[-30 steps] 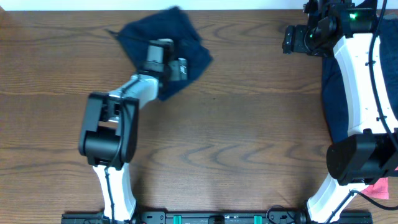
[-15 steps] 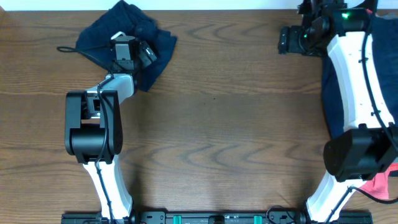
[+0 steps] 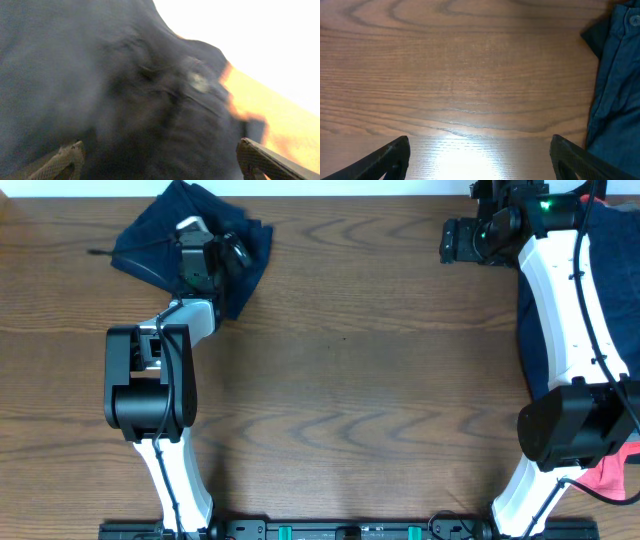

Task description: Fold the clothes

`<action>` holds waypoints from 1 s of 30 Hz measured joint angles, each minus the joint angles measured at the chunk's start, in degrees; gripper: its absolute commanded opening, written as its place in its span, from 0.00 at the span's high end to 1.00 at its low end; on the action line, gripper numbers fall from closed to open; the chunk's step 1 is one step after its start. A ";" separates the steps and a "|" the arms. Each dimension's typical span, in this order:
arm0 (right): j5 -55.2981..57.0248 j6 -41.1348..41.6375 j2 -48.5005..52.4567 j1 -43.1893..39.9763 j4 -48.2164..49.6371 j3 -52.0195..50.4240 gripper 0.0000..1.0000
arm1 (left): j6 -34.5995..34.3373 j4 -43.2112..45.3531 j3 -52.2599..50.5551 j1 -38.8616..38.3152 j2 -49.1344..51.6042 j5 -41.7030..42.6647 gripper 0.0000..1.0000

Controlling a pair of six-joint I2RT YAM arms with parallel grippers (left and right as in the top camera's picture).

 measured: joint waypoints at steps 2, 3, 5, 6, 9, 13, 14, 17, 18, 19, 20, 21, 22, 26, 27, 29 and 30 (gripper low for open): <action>0.02 0.00 0.00 0.00 -0.09 0.00 0.12 | 4.35 -3.32 0.00 0.00 0.00 4.74 0.02; 0.02 0.00 0.00 0.00 -0.17 0.00 0.12 | 6.36 -5.07 0.00 0.00 0.00 6.38 0.02; 0.02 0.02 0.00 0.00 -0.52 0.00 0.12 | 11.34 -9.55 0.04 0.00 0.00 9.01 0.02; 0.02 0.02 0.00 0.00 -0.63 0.00 0.12 | 14.51 -11.76 0.17 0.02 0.00 9.90 0.02; 0.02 0.00 0.00 0.00 -0.59 0.00 0.12 | 21.84 -17.05 0.94 0.07 -0.55 11.13 0.02; 0.02 0.00 0.00 0.00 -0.42 0.00 0.12 | 28.68 -20.28 1.22 -0.07 -1.16 12.04 0.02; 0.02 0.02 0.00 0.02 -0.48 0.00 0.12 | 29.66 -20.76 1.20 -0.11 -1.36 12.17 0.02; 0.00 0.02 0.00 0.07 -0.61 0.00 0.13 | 31.21 -22.18 1.22 -0.24 -2.29 12.20 0.02; 0.00 0.02 0.00 0.07 -0.66 -0.02 0.12 | 31.45 -22.64 1.22 -0.26 -2.95 11.98 0.02; 0.02 0.02 0.00 0.07 -0.68 0.00 0.12 | 31.58 -22.84 1.20 -0.28 -3.54 11.58 0.02; 0.02 0.00 0.00 0.07 -0.68 0.00 0.12 | 31.67 -23.08 1.22 -0.28 -4.70 10.58 0.02; 0.00 0.00 0.00 0.07 -0.68 0.00 0.12 | 31.80 -23.08 1.27 -0.24 -5.79 9.86 0.02; 0.00 0.02 0.00 0.07 -0.68 0.00 0.13 | 31.93 -23.12 1.55 -0.09 -7.08 8.87 0.02; 0.02 0.02 0.00 0.37 -0.68 0.00 0.12 | 33.38 -22.43 4.87 1.97 -10.56 6.82 0.02; 0.02 0.00 0.00 0.46 -0.68 0.00 0.12 | 33.70 -22.10 5.66 3.06 -11.04 6.34 0.02; 0.04 0.00 0.00 0.87 -0.66 0.00 0.12 | 34.21 -21.79 6.36 5.44 -11.10 5.81 0.02; 0.07 0.00 0.00 1.07 -0.63 0.00 0.12 | 34.27 -21.86 6.36 6.40 -10.91 5.66 0.02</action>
